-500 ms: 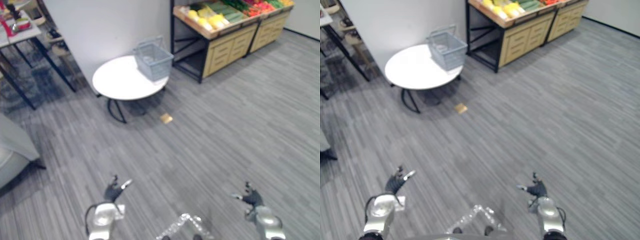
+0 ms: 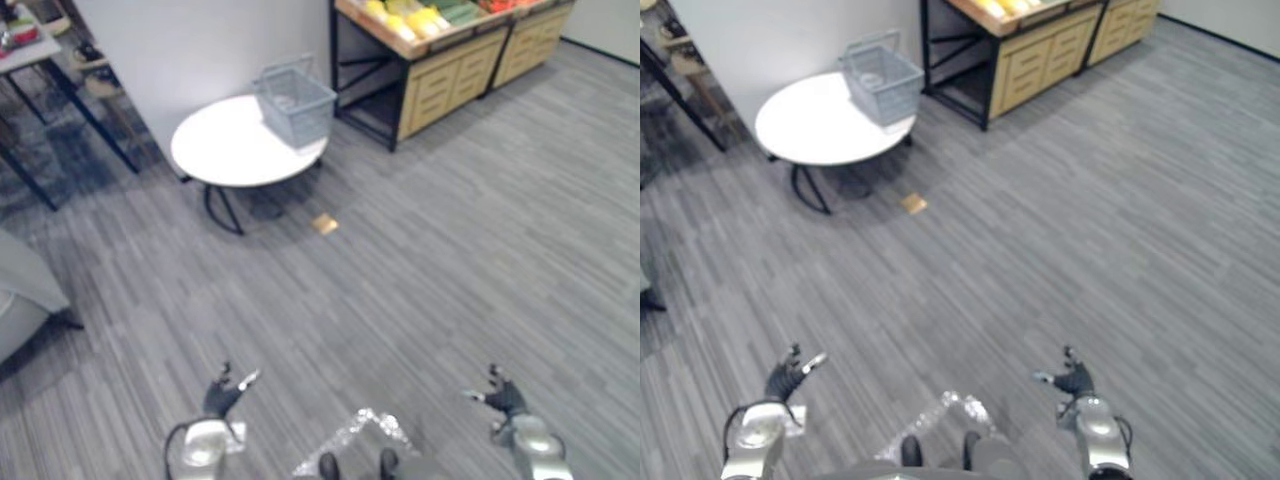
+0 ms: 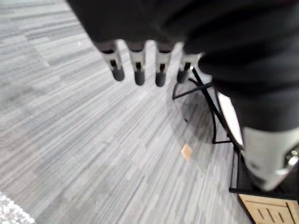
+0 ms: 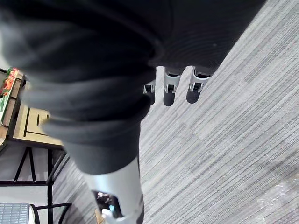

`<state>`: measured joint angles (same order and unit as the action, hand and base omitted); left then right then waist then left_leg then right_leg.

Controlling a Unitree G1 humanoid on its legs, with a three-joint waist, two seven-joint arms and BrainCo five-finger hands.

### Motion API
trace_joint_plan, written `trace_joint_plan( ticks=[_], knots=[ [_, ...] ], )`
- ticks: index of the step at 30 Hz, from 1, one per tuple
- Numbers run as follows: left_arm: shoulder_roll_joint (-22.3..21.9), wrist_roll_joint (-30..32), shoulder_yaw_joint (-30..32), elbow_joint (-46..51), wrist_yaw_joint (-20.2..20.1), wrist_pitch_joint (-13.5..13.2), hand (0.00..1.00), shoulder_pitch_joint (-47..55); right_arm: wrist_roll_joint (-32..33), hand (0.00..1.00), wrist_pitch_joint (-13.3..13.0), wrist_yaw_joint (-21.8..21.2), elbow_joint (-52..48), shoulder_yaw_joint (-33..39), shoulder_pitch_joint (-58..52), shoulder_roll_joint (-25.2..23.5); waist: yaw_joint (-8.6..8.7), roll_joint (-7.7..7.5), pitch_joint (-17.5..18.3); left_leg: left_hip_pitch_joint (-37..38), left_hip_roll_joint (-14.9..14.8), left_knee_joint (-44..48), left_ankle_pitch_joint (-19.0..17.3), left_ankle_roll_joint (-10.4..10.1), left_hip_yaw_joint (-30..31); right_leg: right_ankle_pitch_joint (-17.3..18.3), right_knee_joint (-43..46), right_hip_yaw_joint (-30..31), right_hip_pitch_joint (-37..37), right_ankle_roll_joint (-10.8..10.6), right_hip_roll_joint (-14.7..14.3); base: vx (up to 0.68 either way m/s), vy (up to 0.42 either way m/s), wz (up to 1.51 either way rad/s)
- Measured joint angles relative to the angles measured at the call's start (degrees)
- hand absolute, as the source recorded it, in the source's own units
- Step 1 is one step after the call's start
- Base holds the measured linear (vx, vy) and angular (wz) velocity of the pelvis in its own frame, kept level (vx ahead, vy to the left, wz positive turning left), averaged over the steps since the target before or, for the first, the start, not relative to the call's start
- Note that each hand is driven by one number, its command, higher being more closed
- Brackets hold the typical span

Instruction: Pick vegetable in the basket

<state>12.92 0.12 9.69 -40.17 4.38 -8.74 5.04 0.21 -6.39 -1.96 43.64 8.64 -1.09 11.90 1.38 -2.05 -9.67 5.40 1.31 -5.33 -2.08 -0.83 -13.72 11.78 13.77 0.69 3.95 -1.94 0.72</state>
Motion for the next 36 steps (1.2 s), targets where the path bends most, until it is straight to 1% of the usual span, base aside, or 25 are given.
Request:
trace_joint_plan(
  ticks=[3, 4, 6, 7, 8, 10, 12, 13, 15, 16, 18, 19, 20, 21, 23, 24, 25, 27, 28, 29, 30, 31, 32, 34, 36],
  knots=[
    [-0.35, 0.02, 0.40, -0.11, -0.32, 0.04, 0.00, 1.36, 0.03, 0.00, 0.01, -0.36, -0.37, -1.70, -0.24, 0.16, -0.28, 0.00, -0.81, -7.72, -4.47, 20.92, -10.59, -3.20, -1.61, 2.19, 1.13, -0.18, -0.91, 2.03, -1.14, 0.08, -0.096, -0.05],
    [-0.35, 0.06, 0.50, -0.11, -0.77, 0.15, 0.00, 1.64, 0.08, 0.00, -0.01, -0.41, -1.22, -2.55, 0.03, 0.69, -0.30, 0.83, -2.42, -14.71, -9.09, 38.20, -12.34, -3.20, -2.03, 2.91, 1.04, -0.38, -2.42, 2.74, -2.87, 0.07, -0.078, -0.07],
    [-0.53, 0.15, 0.65, -0.18, -0.89, 0.22, 0.00, 2.11, 0.33, 0.00, -0.02, 0.04, -2.69, -2.63, 0.41, 1.55, -1.48, 1.24, -4.91, -23.56, -13.10, 57.50, -10.53, -1.84, -0.32, 4.32, 1.46, 0.28, -5.40, 3.45, -4.09, 0.16, -0.032, -0.19],
    [-0.80, 0.15, 0.56, -0.18, -0.88, 0.37, 0.00, 2.79, 0.40, 0.00, 0.01, 0.26, -2.86, -2.48, 0.76, 2.65, -2.03, 0.97, -5.40, -26.71, -12.87, 59.17, -11.56, -2.34, 0.35, 5.18, 0.96, 0.80, -6.71, 3.42, -3.48, 0.31, 0.028, -0.20],
    [-0.97, 0.15, 0.50, -0.18, -0.87, 0.37, 0.00, 3.18, 0.40, 0.00, 0.01, 0.34, -2.87, -2.38, 1.24, 3.37, -2.20, 1.00, -5.44, -27.91, -12.74, 57.92, -11.81, -2.44, -0.09, 5.29, 0.11, 1.05, -7.47, 3.27, -3.09, 0.37, 0.082, -0.18],
    [-1.06, 0.17, 0.19, -0.14, -0.88, 0.37, 0.00, 4.10, 0.40, 0.00, -0.01, 0.95, -4.07, -2.28, 3.75, 6.15, -3.42, 0.45, -5.58, -29.83, -11.34, 42.29, -11.06, -2.57, -5.18, 5.92, -3.54, 2.92, -9.20, 2.19, -0.21, 0.37, 0.134, -0.27],
    [-1.36, 0.24, 0.18, -0.13, -0.94, 0.24, 0.00, 4.22, 0.40, 0.00, -0.10, 1.80, -4.88, -2.30, 7.14, 8.09, -3.32, 0.92, -5.20, -30.66, -9.53, 27.05, -6.26, -2.68, -7.51, 6.66, -6.81, 3.36, -10.24, 0.93, 1.71, 0.44, 0.191, -0.21],
    [-1.54, 0.38, 0.14, -0.12, -0.94, 0.01, 0.00, 4.40, 0.39, 0.00, -0.13, 2.08, -4.95, -2.45, 8.82, 9.10, -3.98, 2.18, -4.40, -30.25, -8.95, 22.15, -4.75, -2.43, -7.40, 7.57, -7.43, 4.14, -10.48, -0.27, 2.32, 0.81, 0.370, -0.46],
    [-1.75, 1.23, 0.37, -0.89, -0.91, -0.14, 0.00, 5.14, -0.19, 0.00, -0.28, 2.42, -6.13, -2.58, 10.03, 9.00, -5.17, 0.73, -3.70, -28.72, -6.15, 22.69, -1.71, 0.03, -7.72, 10.43, 3.36, 4.36, -7.95, -2.67, 5.47, 0.65, 0.296, -0.40],
    [-2.07, 1.23, 0.20, -1.17, -0.98, -0.14, 0.00, 5.45, -0.24, 0.00, -0.28, 2.42, -7.93, -2.52, 10.06, 8.52, -5.05, 0.33, -3.79, -26.83, -4.84, 23.29, -2.12, 3.66, -7.88, 9.58, 13.69, 4.49, -4.95, -4.45, 6.26, 0.57, 0.246, -0.02],
    [-1.41, 1.25, -0.52, -1.25, -1.16, -0.05, 0.00, 5.91, -0.34, 0.00, -0.25, 2.49, -10.48, -2.58, 10.16, 6.43, -3.29, -1.27, -4.42, -20.47, -2.31, 24.63, -6.37, 6.11, -7.40, 1.34, 35.58, 6.52, 0.53, -13.64, 7.37, 0.81, 0.284, 0.29],
    [-0.95, 1.26, -1.17, -1.24, -1.20, 0.00, 0.00, 5.43, -0.47, 0.00, -0.23, 2.68, -12.14, -2.60, 10.23, 5.77, -2.43, -1.27, -4.54, -15.19, -1.55, 24.11, -8.74, 6.30, -5.89, 0.68, 46.88, 7.01, 3.58, -14.24, 6.43, 0.86, 0.187, 0.48],
    [-0.24, 1.26, -2.86, -1.17, -1.03, -0.10, 0.00, 4.33, -2.63, 0.00, -0.26, 3.51, -14.60, -2.74, 10.41, 5.62, -2.14, -0.56, -4.78, -7.57, -1.34, 20.47, -9.63, 6.34, -3.94, 2.29, 52.30, 4.81, 7.06, -9.41, 5.23, 0.71, 0.112, 0.40],
    [-0.16, 1.26, -3.15, -1.17, -1.02, -0.12, 0.00, 4.07, -2.76, 0.00, -0.30, 3.78, -15.19, -2.78, 10.47, 5.64, -2.02, -0.37, -4.76, -6.21, -1.38, 19.57, -9.62, 6.34, -3.59, 2.60, 52.30, 3.93, 7.80, -8.15, 5.20, 0.68, 0.067, 0.49],
    [0.52, 1.27, -4.79, -1.15, -0.84, -0.72, 0.00, 0.64, -4.81, 0.00, -1.48, 5.68, -20.47, -2.36, 11.47, 5.87, -0.10, 1.46, -4.65, 1.62, -2.75, 12.75, -9.98, 5.68, 0.93, 5.25, 43.73, -2.52, 15.43, -3.18, 4.56, 0.65, -0.001, 0.70],
    [0.91, 1.40, -5.30, -1.20, -0.86, -0.72, 0.00, -0.41, -5.14, 0.00, -1.68, 6.19, -21.63, -2.20, 11.63, 5.97, 0.27, 1.55, -4.66, 2.44, -3.02, 12.04, -10.01, 5.64, 2.12, 5.34, 38.60, -3.53, 16.99, -3.02, 4.83, 0.63, -0.103, 0.94],
    [1.28, 2.63, -6.14, -1.37, -0.85, -0.74, 0.00, -2.84, -6.56, 0.00, -1.74, 7.14, -23.69, -1.60, 11.81, 6.52, 0.93, 1.45, -4.67, 3.58, -3.26, 11.41, -10.09, 5.47, 4.40, 4.14, 25.50, -4.78, 19.10, -2.85, 5.90, 0.64, -0.193, 1.15],
    [1.13, 3.34, -7.55, -2.57, -0.77, -0.79, 0.00, -6.06, -7.77, 0.00, -1.38, 8.98, -24.80, -1.17, 13.98, 8.06, 1.71, 1.44, -4.67, 5.87, -4.35, 11.46, -11.34, 3.31, 7.28, -2.46, 6.97, -4.86, 20.46, -2.02, 7.54, 0.68, -0.264, 1.09],
    [1.17, 3.40, -7.72, -3.42, -0.71, -1.09, 0.00, -6.78, -9.33, 0.00, -1.33, 9.67, -25.44, -1.23, 15.80, 8.57, 1.62, 1.23, -4.50, 8.14, -5.01, 11.57, -12.65, 1.07, 8.34, -6.68, -2.60, -4.68, 20.28, -2.39, 8.26, 0.77, -0.338, 0.75],
    [1.28, 3.44, -7.71, -3.83, -0.61, -1.23, 0.00, -6.36, -10.83, 0.00, -1.25, 10.09, -25.95, -1.52, 16.83, 8.66, 1.41, 0.58, -4.14, 10.17, -5.12, 12.25, -13.93, -1.10, 8.60, -7.89, -4.29, -4.66, 20.36, -2.49, 9.22, 0.97, -0.439, 0.80],
    [0.87, 3.54, -7.69, -4.08, -0.43, -1.39, 0.00, -4.63, -13.45, 0.00, -1.22, 10.27, -26.62, -2.79, 18.10, 9.11, 1.14, 1.35, -3.87, 11.74, -7.00, 16.40, -15.86, -3.94, 9.90, -14.70, 0.84, -4.74, 20.16, -4.17, 9.01, 0.68, -0.318, 0.58],
    [0.53, 3.70, -7.80, -4.26, -0.49, -1.39, 0.00, -3.59, -14.55, 0.00, -1.16, 10.27, -26.98, -3.43, 18.30, 9.25, 0.94, 2.17, -3.51, 11.28, -8.51, 20.15, -15.90, -4.04, 10.25, -15.50, 4.09, -5.29, 20.20, -4.73, 8.66, 0.82, -0.419, 0.53],
    [-0.40, 4.24, -7.77, -4.73, -0.45, -1.36, 0.00, -1.58, -16.73, 0.00, -0.99, 10.35, -27.07, -5.53, 19.18, 10.05, 0.09, 5.22, -2.51, 7.01, -12.85, 31.70, -13.98, -4.76, 10.81, -13.44, 7.92, -7.61, 19.37, -2.57, 5.95, 0.62, -0.342, 0.25],
    [-1.93, 4.74, -7.23, -5.89, -0.40, -1.07, 0.00, -0.09, -18.45, 0.00, 0.36, 10.77, -27.03, -9.60, 23.45, 10.03, -1.98, 7.79, -4.09, -2.94, -19.36, 55.47, -5.45, -3.86, 11.24, -8.99, 7.99, -9.84, 13.03, 1.26, 1.82, 0.81, -0.435, 0.11],
    [-3.27, 4.63, -7.24, -5.94, -0.40, -0.68, 0.00, 0.88, -20.17, 0.00, 0.73, 11.35, -26.92, -12.44, 25.87, 9.30, -3.93, 6.88, -5.41, -9.06, -20.95, 67.71, -7.40, -2.51, 8.65, -7.71, 5.56, -10.86, 4.94, 2.95, 1.24, 0.78, -0.390, 0.15]
  ],
)
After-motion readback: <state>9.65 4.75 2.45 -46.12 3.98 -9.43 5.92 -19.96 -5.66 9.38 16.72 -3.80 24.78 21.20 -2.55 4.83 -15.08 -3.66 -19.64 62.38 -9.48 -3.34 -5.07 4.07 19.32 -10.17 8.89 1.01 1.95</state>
